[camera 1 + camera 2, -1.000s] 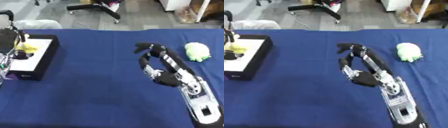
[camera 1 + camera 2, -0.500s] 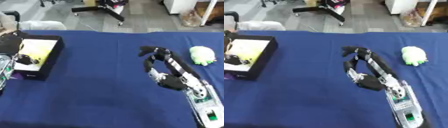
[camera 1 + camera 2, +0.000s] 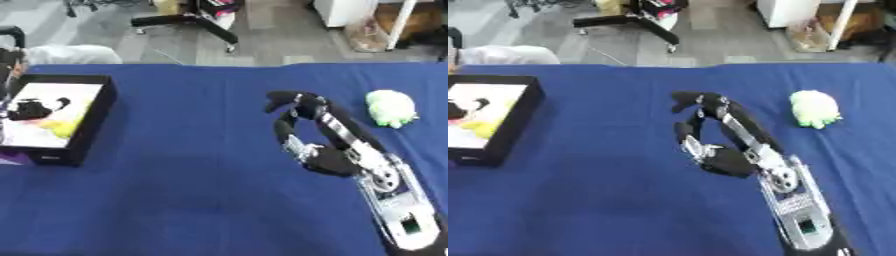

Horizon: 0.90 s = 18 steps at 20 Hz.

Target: Pick up the objects with one hand, pass them to the other hand, and then place them into the box on the other side of the table.

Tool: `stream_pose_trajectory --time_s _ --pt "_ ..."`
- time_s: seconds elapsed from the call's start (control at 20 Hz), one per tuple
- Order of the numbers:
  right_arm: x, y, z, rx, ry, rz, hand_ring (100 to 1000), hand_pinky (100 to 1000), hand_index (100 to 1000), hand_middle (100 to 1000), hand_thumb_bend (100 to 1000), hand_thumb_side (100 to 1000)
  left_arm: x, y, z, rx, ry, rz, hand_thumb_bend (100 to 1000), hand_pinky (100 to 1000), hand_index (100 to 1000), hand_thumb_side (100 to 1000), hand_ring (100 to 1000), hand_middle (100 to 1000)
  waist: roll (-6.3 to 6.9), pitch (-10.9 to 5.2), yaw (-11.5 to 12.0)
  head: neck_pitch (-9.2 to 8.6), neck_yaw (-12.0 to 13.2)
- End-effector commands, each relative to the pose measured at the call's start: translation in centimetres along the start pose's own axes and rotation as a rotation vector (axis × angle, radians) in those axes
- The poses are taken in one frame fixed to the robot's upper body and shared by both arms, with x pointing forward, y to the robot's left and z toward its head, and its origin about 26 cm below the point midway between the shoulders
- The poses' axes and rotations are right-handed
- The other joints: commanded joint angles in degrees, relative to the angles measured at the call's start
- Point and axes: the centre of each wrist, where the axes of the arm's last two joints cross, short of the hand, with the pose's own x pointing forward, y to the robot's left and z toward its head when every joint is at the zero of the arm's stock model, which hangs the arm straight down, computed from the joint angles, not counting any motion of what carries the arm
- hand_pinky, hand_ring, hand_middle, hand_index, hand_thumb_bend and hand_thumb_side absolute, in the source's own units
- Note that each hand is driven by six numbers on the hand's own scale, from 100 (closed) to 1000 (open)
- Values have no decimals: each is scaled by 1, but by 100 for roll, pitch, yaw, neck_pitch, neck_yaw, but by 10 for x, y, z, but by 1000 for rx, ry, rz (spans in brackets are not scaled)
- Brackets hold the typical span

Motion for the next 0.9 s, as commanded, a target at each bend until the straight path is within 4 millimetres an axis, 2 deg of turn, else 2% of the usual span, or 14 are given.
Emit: stream_pose_trajectory --time_s 0.05,0.1,0.25,0.35,0.45,0.7,0.9 --pt "-6 -26 -3 -40 34 91 392 655 884 697 100 590 29 17 9 81 -141 351 100 771 857 746 681 743 0 -115 33 -9 -470" --pt "-11 -34 -3 -54 56 118 389 654 883 696 100 579 37 16 16 78 -179 458 100 764 854 778 668 734 -8 -119 51 7 -632" --pt "-34 -56 0 -101 168 189 377 648 875 686 100 560 63 9 41 50 -263 757 100 745 836 791 630 701 -36 -116 111 46 -1315" --pt "-56 -70 5 -134 275 219 370 644 869 681 100 574 80 6 56 13 -315 911 106 739 828 793 614 685 -45 -104 158 48 -1774" --pt "-80 -79 13 -168 386 222 364 637 860 675 100 610 94 5 67 -27 -360 1025 125 734 822 798 605 675 -48 -97 203 52 -2114" --pt "-127 -101 33 -248 630 235 369 639 863 687 100 623 120 6 82 -114 -461 1178 144 731 820 799 600 670 -41 -83 291 48 -2556" --pt "-147 -116 51 -284 775 311 378 646 871 700 100 618 126 5 86 -150 -487 1219 147 731 821 808 600 670 -52 -79 327 65 -2726"
